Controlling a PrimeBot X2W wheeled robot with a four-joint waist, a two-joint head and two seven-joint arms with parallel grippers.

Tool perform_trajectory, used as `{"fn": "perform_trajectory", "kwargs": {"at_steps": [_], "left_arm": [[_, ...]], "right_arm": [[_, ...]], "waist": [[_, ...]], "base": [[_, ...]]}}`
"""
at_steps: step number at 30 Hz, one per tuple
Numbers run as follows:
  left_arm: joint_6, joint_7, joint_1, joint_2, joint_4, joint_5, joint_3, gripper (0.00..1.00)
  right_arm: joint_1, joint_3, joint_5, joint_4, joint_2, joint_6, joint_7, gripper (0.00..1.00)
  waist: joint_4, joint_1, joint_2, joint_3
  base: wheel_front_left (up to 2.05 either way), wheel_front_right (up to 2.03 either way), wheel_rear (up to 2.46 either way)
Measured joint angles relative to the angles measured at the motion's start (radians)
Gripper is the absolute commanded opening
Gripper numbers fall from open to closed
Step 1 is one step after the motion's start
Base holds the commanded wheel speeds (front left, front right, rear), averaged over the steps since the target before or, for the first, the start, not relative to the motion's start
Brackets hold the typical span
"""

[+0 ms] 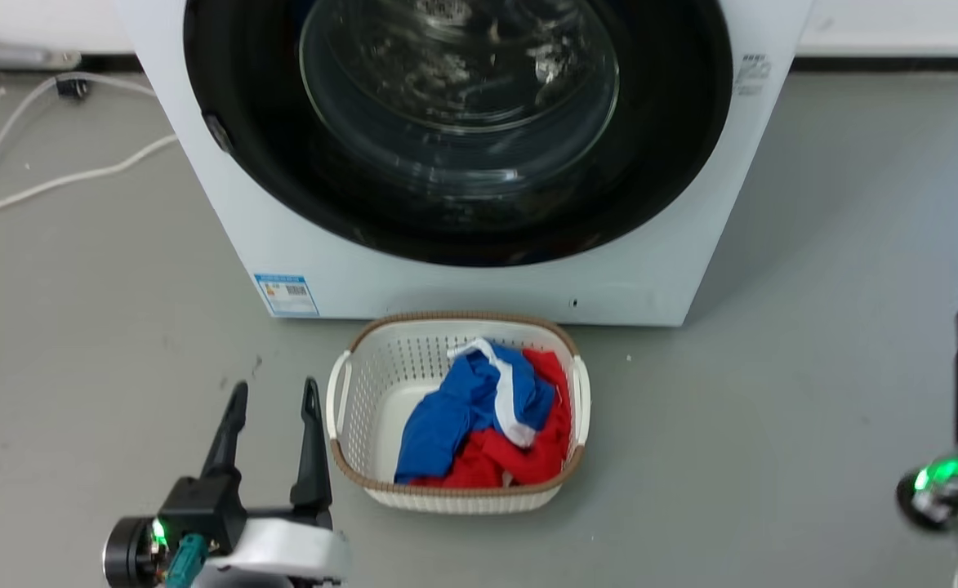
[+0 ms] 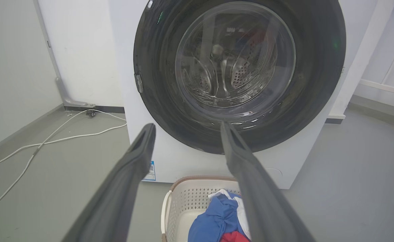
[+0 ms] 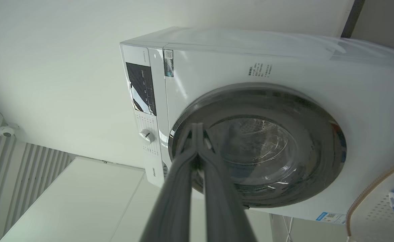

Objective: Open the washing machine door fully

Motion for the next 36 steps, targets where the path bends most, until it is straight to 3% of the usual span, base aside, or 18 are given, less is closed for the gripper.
{"fn": "perform_trajectory", "kwargs": {"at_steps": [8,15,22,36], "left_arm": [[-0.004,0.0,-0.101,0.0,-0.032,0.026,0.015,1.0],[-0.012,0.0,-0.194,0.0,-0.06,0.036,0.026,1.0],[-0.016,0.0,-0.263,0.0,-0.084,0.042,0.029,1.0],[-0.007,0.0,-0.321,0.0,-0.108,0.025,0.018,1.0]], "right_arm": [[-0.32,-0.063,-0.004,0.093,-0.09,0.0,0.054,0.0],[-0.583,-0.05,-0.035,0.202,-0.194,0.0,0.127,0.0],[-0.819,0.021,-0.081,0.304,-0.27,0.0,0.197,0.0],[-1.162,0.187,-0.174,0.47,-0.331,0.0,0.324,0.0]], "waist": [[0.003,0.0001,0.0,0.146],[0.01,0.0002,0.0,0.281],[0.025,0.0002,0.0,0.408],[0.05,0.0001,0.0,0.577]], "base": [[0.0,0.0,0.0],[0.0,0.0,0.0],[0.0,0.0,0.0],[0.0,0.0,0.0]]}}
